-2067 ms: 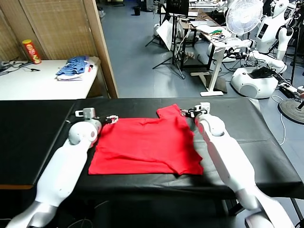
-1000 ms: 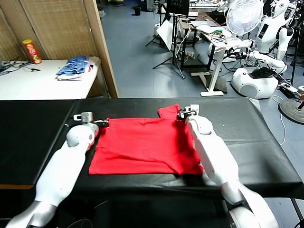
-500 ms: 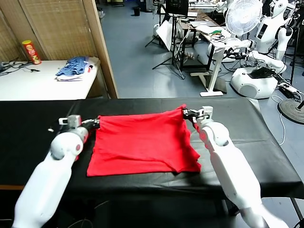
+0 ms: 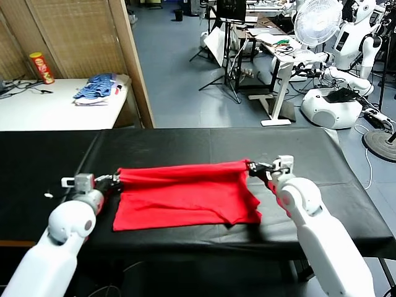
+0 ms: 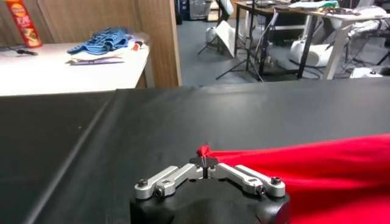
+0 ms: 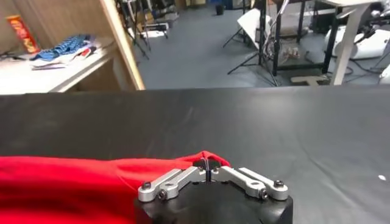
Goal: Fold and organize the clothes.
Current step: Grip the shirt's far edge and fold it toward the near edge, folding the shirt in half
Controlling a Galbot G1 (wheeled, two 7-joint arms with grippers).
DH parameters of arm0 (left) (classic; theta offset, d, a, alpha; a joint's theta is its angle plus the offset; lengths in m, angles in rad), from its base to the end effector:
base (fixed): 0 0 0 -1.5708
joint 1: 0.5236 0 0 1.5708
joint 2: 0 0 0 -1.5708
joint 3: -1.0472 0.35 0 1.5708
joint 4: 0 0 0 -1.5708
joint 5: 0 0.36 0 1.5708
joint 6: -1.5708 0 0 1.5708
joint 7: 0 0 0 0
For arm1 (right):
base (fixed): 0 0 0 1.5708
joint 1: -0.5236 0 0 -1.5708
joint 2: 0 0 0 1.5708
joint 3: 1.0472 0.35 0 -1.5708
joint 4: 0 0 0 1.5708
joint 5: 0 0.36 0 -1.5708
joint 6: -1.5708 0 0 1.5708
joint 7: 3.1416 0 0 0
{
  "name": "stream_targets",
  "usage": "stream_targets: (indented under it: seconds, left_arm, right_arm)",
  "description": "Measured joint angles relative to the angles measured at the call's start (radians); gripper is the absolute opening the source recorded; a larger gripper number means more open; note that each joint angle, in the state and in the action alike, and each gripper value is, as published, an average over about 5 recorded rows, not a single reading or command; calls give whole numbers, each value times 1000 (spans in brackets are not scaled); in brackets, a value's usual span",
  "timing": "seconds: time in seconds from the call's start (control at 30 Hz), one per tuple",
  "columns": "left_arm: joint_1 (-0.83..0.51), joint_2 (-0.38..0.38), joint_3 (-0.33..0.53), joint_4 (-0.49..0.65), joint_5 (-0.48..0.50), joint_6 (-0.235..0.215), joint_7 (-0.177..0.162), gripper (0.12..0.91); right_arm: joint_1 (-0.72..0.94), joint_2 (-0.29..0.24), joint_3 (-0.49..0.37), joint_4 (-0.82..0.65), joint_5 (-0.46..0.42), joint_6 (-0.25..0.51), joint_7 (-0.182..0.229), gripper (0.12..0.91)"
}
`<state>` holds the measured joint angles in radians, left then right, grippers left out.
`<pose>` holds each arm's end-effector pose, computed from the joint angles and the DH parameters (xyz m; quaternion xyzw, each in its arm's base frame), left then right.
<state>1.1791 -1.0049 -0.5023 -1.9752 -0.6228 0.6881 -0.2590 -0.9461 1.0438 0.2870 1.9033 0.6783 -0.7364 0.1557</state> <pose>0.3044 0.1058 -0.2216 0.0006 -0.9700 -0.0357 0.2405 0.3534 -0.0480 -0.2064 0.1364 -0.9615 0.0100 0.2386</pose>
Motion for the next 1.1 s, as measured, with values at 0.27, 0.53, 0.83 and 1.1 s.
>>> stream_targets:
  seconds: [0.27, 0.53, 0.83, 1.1]
  left_arm:
    - [103, -28, -30, -62, 77, 14, -1, 126]
    - [178, -53, -44, -94, 104, 18, 3, 126]
    - [224, -61, -69, -135, 90, 30, 2, 404]
    - [184, -64, -86, -147, -5, -7, -22, 768]
  right_arm:
    - [-79, -1, 3, 51, -78, 0, -5, 123]
    - [-151, 2, 14, 85, -102, 0, -13, 152]
    - [-218, -15, 75, 151, -76, 0, -18, 600]
    - [-156, 44, 86, 91, -149, 35, 12, 796]
